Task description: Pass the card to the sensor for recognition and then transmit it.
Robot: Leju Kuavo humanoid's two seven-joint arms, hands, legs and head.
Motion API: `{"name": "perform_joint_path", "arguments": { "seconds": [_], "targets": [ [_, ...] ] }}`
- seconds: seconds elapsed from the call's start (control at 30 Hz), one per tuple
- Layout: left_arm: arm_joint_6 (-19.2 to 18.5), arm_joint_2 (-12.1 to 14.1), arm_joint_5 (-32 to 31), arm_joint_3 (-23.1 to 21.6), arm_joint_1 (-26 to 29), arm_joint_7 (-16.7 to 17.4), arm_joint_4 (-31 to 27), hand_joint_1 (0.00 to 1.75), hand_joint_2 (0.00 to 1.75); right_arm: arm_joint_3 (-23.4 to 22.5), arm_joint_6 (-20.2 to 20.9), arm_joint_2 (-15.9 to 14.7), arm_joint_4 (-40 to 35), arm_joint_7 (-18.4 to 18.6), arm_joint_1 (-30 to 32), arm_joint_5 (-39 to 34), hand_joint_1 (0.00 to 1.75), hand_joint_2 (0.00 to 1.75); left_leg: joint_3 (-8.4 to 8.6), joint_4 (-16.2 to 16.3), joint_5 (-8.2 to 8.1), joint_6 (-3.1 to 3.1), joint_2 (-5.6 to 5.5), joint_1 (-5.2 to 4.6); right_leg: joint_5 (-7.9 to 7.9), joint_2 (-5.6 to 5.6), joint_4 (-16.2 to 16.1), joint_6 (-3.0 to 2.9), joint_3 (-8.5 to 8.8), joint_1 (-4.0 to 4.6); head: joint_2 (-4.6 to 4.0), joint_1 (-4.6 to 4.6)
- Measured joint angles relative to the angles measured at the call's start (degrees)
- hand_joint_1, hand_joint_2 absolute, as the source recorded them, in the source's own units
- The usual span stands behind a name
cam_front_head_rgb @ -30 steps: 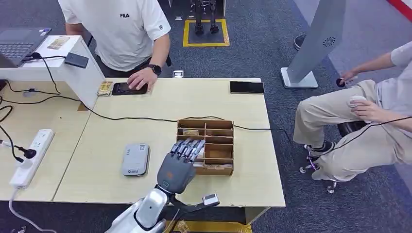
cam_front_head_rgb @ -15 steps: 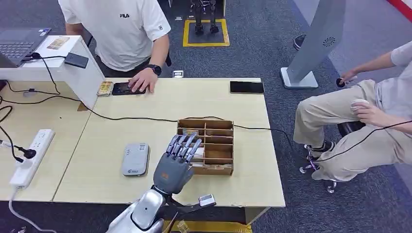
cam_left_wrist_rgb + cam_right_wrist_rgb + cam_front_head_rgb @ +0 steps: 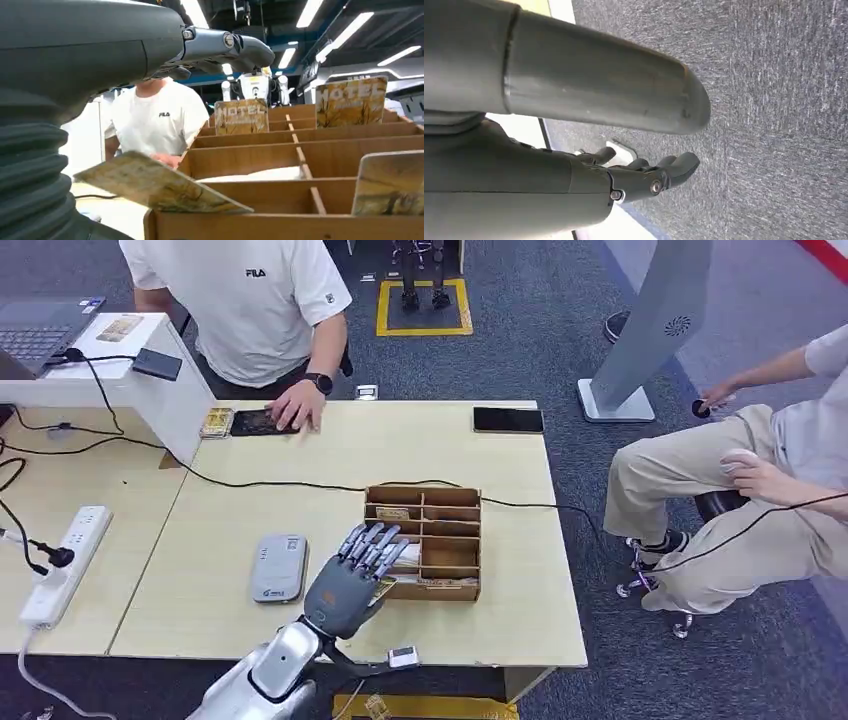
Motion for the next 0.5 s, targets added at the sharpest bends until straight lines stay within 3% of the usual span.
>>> {"name": "perform_joint_path", "arguments": {
  "seconds": [0.5],
  "targets": [
    [-0.17,0.76,-1.01,-0.02,-0.38,2.75,1.31,0.00,1.75,0.26,-0.09,-0.33,0.35,0.02,-0.04,0.00,0.00,0.00,0.00,0.00,0.00,0.00,0.00,0.00,0.00,0.00,0.00,0.00,0.00,0.00,0.00,0.00]
  ]
}}
